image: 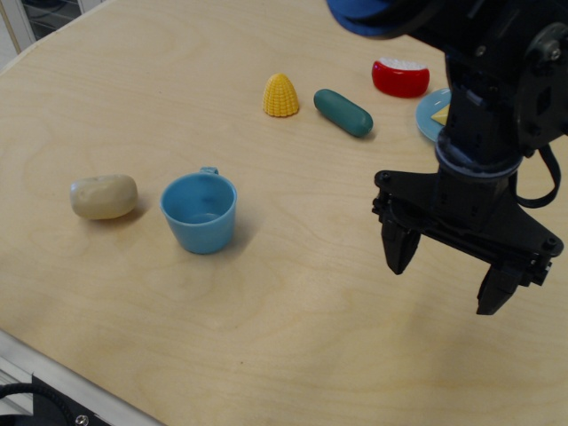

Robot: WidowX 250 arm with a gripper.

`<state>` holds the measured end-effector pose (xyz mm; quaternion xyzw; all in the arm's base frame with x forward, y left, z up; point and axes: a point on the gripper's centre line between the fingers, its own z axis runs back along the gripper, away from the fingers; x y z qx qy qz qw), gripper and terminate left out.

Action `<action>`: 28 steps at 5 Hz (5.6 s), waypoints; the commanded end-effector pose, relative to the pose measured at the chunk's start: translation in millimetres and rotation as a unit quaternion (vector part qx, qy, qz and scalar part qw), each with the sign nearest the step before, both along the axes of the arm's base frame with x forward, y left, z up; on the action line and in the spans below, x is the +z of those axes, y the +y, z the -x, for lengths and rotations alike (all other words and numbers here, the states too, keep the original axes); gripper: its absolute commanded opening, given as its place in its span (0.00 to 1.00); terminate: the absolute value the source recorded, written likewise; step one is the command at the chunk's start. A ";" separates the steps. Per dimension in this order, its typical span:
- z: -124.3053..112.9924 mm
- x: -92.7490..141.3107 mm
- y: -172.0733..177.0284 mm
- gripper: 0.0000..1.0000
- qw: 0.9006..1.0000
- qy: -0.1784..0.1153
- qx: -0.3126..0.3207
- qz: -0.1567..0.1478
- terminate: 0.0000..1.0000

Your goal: Put cucumber in cup

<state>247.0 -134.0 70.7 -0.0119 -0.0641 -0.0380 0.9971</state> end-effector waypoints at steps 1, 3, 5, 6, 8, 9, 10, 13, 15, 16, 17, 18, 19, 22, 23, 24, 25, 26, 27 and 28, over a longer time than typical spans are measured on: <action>0.0 0.0 0.0 1.00 1.000 0.000 0.000 0.000 0.00; -52.7 14.9 48.0 1.00 0.973 -0.069 0.209 -0.076 0.00; -93.7 12.3 108.6 1.00 0.903 -0.089 0.419 -0.042 0.00; -121.1 8.9 126.7 1.00 0.883 -0.127 0.451 -0.014 0.00; -162.8 6.1 146.2 1.00 0.849 -0.169 0.500 0.028 0.00; -174.3 0.5 152.7 1.00 0.831 -0.168 0.528 0.048 0.00; -169.4 -4.7 154.4 1.00 0.815 -0.141 0.561 0.030 0.00; -180.0 -40.3 149.3 1.00 0.795 -0.080 0.592 0.103 0.00; -179.7 -42.5 153.7 0.00 0.796 -0.093 0.589 0.103 0.00; -171.4 -29.8 148.4 0.00 0.815 -0.091 0.558 0.131 0.00; -151.2 -9.6 130.7 0.00 0.831 -0.085 0.535 0.128 0.00; -123.3 13.1 109.5 0.00 0.839 -0.083 0.522 0.129 0.00; -90.7 27.8 86.0 0.00 0.855 -0.068 0.498 0.123 0.00; 14.6 13.8 82.2 0.00 0.853 -0.028 0.512 0.100 0.00; 31.3 11.6 102.1 0.00 0.857 -0.037 0.507 0.091 0.00; 41.3 12.8 130.6 0.00 0.831 -0.047 0.544 0.106 0.00; 37.1 7.1 150.6 0.00 0.818 -0.045 0.562 0.115 0.00; 26.9 1.7 164.0 0.00 0.807 -0.039 0.575 0.131 0.00; 13.7 -3.3 176.1 0.00 0.789 -0.029 0.594 0.158 0.00; 7.4 -4.1 179.7 0.00 0.778 -0.024 0.601 0.181 0.00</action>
